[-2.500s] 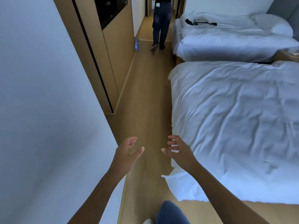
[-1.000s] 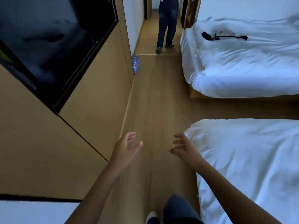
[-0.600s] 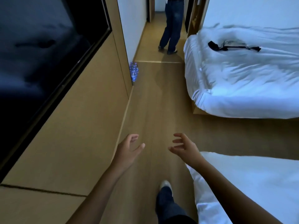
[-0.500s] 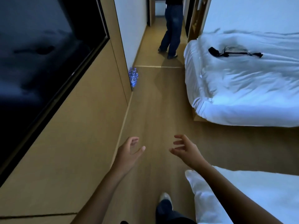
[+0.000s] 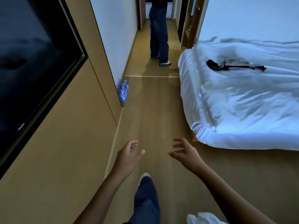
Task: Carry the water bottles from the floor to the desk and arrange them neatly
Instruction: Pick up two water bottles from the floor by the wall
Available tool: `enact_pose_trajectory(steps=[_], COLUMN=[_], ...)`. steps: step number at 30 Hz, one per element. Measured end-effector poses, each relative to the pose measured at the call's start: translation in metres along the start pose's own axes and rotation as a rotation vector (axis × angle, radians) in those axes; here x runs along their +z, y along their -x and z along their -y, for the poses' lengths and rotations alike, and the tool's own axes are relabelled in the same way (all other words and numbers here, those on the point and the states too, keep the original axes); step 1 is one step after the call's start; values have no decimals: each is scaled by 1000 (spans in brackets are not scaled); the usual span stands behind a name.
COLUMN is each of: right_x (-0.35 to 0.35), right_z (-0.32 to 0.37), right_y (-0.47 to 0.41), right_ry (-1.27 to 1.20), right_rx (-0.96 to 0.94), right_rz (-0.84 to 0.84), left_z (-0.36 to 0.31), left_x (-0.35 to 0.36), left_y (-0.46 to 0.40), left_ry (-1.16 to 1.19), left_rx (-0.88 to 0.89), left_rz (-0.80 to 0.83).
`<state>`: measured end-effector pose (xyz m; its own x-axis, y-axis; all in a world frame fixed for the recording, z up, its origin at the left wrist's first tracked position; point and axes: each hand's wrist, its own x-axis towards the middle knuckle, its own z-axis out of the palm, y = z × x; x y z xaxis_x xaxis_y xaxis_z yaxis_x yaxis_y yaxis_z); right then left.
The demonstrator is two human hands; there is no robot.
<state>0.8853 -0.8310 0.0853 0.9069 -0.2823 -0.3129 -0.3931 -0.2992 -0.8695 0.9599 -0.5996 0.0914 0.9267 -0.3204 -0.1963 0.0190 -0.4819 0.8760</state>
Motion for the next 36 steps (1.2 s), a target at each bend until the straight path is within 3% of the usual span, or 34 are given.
enact_pose_trajectory(steps=[11, 18, 36], right_x=[-14, -24, -105], right_z=[100, 121, 224], right_y=[-248, -373, -774], right_ry=[19, 17, 137], right_rx=[-33, 9, -46], right_rz=[4, 78, 276], left_z=[-47, -50, -128], left_x=[-53, -66, -64], left_y=[-255, -376, -734], left_ry=[28, 53, 160], left_rx=[51, -7, -148], left_rz=[-36, -78, -344])
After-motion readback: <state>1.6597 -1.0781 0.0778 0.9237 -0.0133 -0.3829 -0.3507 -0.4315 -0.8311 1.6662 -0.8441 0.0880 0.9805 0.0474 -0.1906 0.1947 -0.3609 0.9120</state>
